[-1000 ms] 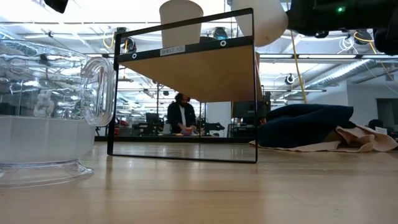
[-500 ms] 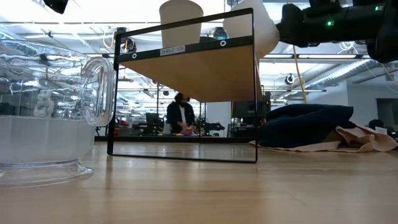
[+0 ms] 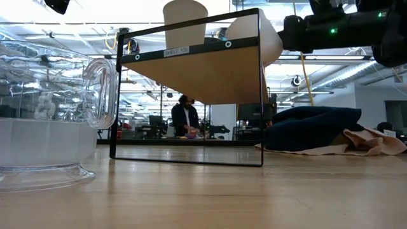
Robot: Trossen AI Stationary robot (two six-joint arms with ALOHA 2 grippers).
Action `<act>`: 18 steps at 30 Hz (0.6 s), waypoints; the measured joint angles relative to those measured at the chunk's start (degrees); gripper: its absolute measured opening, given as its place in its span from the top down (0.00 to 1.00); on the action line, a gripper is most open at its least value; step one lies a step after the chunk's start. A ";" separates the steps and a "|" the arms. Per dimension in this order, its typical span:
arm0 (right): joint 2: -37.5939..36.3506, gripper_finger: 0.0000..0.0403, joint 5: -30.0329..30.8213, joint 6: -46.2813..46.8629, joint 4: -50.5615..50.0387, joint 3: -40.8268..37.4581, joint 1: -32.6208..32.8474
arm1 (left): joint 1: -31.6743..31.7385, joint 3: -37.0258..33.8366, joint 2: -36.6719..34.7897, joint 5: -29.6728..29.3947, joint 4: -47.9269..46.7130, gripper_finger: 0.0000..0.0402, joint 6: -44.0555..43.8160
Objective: Stack small to large cups/mugs on shelf
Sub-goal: Put the white mug on the shelf
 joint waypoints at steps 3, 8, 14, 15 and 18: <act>0.01 0.99 0.15 -0.73 -0.03 0.01 0.02 | 0.00 0.00 0.00 0.02 0.00 0.83 -0.05; 0.01 0.99 0.28 -1.05 -0.08 0.00 -1.00 | 0.00 0.00 0.00 0.07 0.02 0.83 -0.43; 1.50 0.99 0.04 -0.79 -0.13 0.02 -2.58 | 0.00 0.00 0.00 0.15 0.02 0.83 -0.79; 2.01 0.99 -0.10 -0.52 -0.05 0.02 -2.70 | 0.00 0.00 0.00 0.15 0.02 0.83 -0.79; 2.96 0.99 -0.89 -0.19 0.01 0.08 -2.97 | 0.00 0.00 -0.01 0.13 0.02 0.83 -0.76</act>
